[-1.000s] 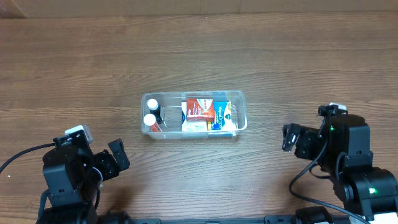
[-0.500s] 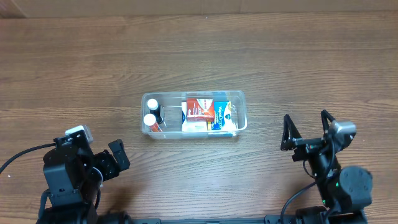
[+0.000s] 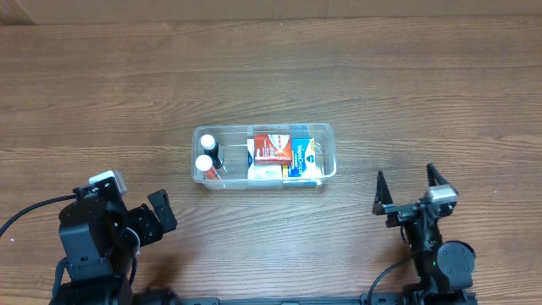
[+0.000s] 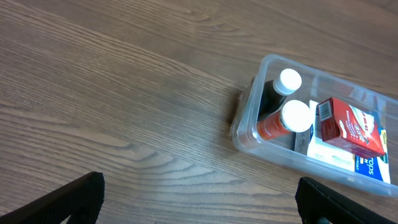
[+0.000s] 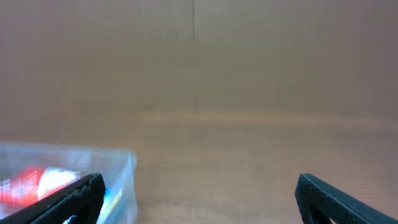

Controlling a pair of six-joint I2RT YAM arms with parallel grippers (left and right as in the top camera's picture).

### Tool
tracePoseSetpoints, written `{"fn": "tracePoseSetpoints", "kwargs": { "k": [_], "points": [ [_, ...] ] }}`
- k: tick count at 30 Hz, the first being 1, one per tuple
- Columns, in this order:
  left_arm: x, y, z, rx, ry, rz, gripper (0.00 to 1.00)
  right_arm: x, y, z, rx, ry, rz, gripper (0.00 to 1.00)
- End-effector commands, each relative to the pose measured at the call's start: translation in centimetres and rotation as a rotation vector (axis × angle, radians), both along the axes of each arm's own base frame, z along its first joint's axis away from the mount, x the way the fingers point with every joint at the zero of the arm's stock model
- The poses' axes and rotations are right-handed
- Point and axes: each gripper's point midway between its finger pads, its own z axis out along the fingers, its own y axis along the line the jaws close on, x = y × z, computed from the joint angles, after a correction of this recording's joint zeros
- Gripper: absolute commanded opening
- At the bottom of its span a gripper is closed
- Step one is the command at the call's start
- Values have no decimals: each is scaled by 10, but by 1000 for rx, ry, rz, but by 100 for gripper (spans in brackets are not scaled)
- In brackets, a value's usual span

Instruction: Pack container

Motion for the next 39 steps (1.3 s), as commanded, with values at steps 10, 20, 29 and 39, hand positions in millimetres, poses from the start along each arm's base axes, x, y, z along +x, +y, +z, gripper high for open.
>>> {"fn": "tracePoseSetpoints", "kwargs": {
  "k": [10,20,29,39],
  "points": [
    [-1,2,0,-1,-4,16,100,-1,5,-5,-22,5,31,100],
    [-1,1,0,-1,-4,15,100,-1,5,-5,-22,5,31,100],
    [-9,5,-8,33,8,23,100,-1,5,-5,-22,5,31,100],
    [31,-13,-61,99,-414,-70,100,-1,5,-5,-22,5,31,100]
  ]
}}
